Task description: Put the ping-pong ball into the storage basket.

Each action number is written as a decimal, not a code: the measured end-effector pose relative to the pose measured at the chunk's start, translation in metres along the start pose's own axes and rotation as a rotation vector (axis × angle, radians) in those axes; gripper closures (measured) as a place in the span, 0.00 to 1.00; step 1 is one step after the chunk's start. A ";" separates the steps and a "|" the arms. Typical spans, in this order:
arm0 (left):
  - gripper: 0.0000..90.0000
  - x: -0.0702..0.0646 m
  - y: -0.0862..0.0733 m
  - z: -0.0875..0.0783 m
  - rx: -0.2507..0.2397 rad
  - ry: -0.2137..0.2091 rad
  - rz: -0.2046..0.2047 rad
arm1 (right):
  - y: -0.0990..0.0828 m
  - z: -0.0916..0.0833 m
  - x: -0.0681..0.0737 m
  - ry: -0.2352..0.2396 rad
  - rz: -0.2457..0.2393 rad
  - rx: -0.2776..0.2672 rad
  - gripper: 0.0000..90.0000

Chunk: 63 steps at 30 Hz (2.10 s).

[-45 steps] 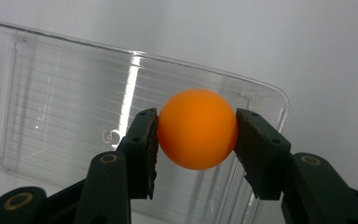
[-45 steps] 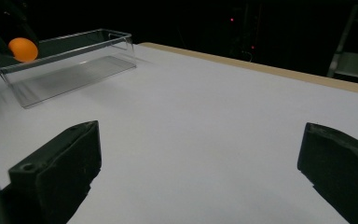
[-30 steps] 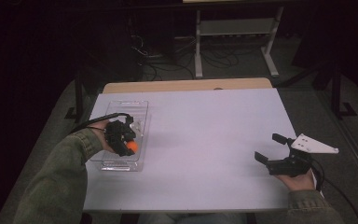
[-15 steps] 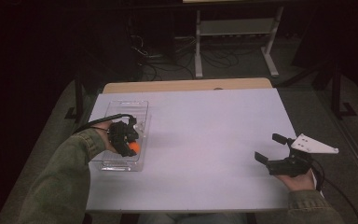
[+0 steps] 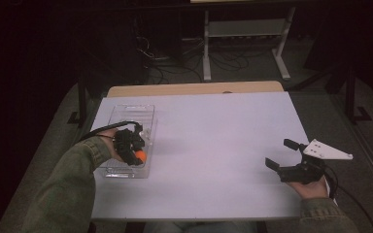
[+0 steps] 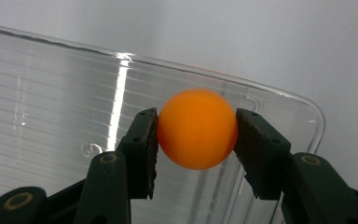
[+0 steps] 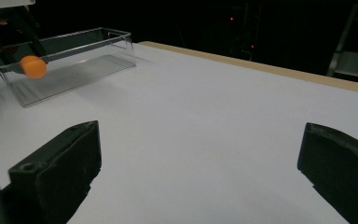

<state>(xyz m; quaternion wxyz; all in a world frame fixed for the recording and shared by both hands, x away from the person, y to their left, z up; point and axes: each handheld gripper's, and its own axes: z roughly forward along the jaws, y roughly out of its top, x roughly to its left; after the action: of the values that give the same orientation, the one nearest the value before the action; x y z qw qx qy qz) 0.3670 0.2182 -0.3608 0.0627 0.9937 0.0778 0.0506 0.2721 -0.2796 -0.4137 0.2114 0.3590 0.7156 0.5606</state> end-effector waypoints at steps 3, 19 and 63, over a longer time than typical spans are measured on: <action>0.56 0.000 0.001 0.001 -0.005 -0.003 -0.002 | 0.000 0.000 0.000 0.000 -0.001 0.001 0.00; 0.56 0.002 -0.002 0.022 -0.012 -0.036 -0.009 | 0.000 0.000 0.000 0.001 0.000 0.005 0.00; 0.40 0.006 -0.010 0.012 -0.045 0.015 -0.078 | 0.000 0.001 0.000 0.006 0.001 0.008 0.00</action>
<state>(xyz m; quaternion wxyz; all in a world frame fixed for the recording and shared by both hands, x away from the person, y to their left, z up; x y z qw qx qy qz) 0.3725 0.2274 -0.3733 0.0863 0.9879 0.1156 0.0573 0.2725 -0.2791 -0.4143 0.2077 0.3584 0.7183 0.5590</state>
